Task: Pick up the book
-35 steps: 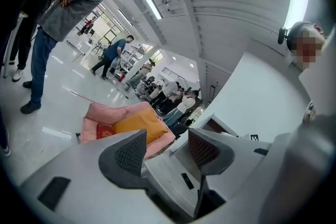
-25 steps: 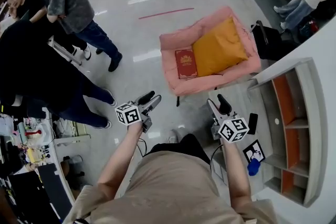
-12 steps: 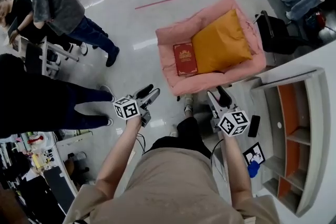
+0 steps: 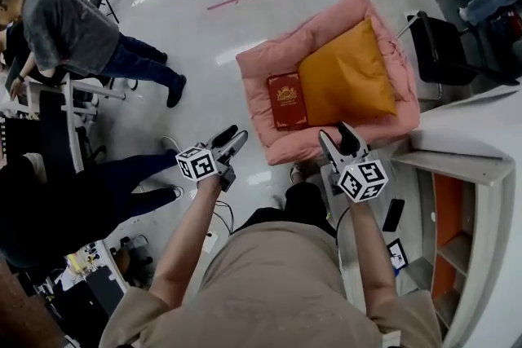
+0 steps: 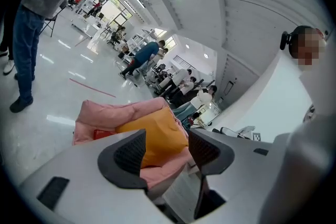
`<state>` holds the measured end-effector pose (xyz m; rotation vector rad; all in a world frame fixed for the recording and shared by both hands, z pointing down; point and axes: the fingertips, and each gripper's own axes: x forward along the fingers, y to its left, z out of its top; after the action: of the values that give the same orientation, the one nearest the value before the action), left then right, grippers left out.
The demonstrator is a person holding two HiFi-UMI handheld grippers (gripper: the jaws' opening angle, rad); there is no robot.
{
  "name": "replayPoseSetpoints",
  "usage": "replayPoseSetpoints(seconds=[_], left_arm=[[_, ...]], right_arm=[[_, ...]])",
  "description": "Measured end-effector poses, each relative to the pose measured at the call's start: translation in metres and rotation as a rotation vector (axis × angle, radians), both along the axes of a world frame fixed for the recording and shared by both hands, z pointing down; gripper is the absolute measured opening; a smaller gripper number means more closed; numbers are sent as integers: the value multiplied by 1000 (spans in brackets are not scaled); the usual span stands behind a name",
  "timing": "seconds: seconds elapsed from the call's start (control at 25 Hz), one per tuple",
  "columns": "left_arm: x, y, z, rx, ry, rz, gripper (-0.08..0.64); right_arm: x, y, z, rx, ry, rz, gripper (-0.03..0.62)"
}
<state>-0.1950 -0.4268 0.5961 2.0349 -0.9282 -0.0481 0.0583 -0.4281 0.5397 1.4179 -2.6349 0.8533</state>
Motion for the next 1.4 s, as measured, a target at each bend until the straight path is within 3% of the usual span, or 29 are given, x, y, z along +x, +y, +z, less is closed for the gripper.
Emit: replayPoseSetpoints(seconds=[0.32,0.56,0.88,1.16,1.4], left_arm=[[31,-60,27,-58,-4,5,249],[31,-89,63,-99,-42,-3,258],[21,-127,178,-217,-112,58,273],[23,-160,281,-315,-131,76,273],[31,-175,374,-393,-194,165,288]], right_arm=[[23,-73,26,-48,-17,-24,252],[12,-108,56,-90,8,-85,253],[-24,-147,127,-167,86,-128,253],[-42,-192,199,-238,115,-92,253],[-62,-227,273,-340,139,-114,253]])
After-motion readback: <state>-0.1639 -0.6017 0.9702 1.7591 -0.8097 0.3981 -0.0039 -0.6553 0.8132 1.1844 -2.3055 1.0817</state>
